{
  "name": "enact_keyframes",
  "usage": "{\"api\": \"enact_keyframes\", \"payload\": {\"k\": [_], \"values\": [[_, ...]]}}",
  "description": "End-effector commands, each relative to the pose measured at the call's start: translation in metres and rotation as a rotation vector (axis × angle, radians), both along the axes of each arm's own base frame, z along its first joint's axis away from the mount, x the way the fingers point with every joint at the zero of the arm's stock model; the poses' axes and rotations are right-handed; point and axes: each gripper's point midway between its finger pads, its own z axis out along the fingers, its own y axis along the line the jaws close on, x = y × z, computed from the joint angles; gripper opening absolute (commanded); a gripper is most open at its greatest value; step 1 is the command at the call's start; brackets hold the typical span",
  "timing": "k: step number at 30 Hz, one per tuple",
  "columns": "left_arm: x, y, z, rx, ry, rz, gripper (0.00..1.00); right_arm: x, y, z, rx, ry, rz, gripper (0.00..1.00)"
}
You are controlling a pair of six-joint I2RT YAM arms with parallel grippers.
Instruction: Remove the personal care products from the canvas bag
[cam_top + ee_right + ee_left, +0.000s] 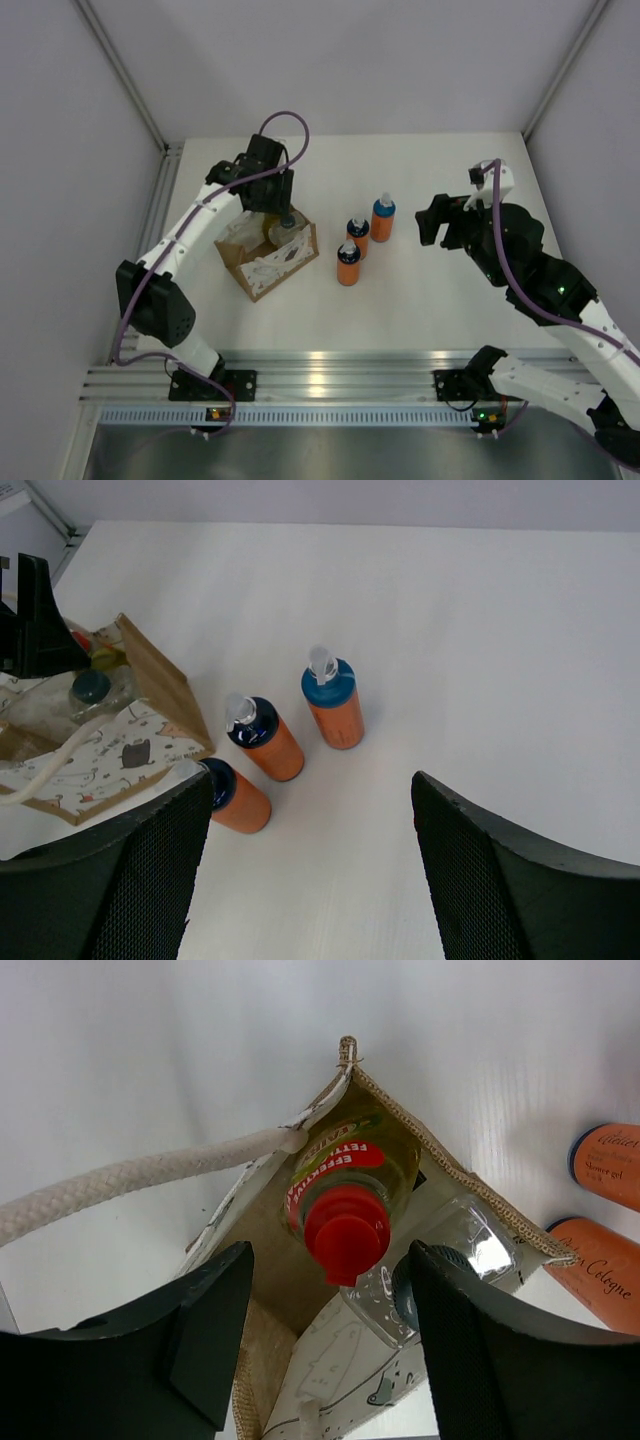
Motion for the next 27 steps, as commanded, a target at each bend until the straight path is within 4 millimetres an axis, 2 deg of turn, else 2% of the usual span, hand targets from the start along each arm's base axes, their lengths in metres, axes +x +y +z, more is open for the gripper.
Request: {"api": "enact_keyframes", "payload": {"k": [1, 6, 15, 27], "values": [[0.007, -0.004, 0.012, -0.009, -0.021, -0.034, 0.66, -0.002, -0.004, 0.015, 0.019, -0.024, -0.005, 0.77], [0.01, -0.004, 0.009, 0.002, -0.015, -0.04, 0.6, -0.002, -0.005, 0.015, 0.02, -0.024, -0.006, 0.77], [0.015, -0.011, 0.018, -0.019, -0.032, -0.063, 0.53, 0.0, -0.003, 0.013, 0.018, -0.016, -0.007, 0.77], [0.017, -0.006, 0.004, 0.029, 0.002, -0.059, 0.51, 0.002, -0.003, 0.011, 0.01, -0.011, -0.018, 0.77]]}}
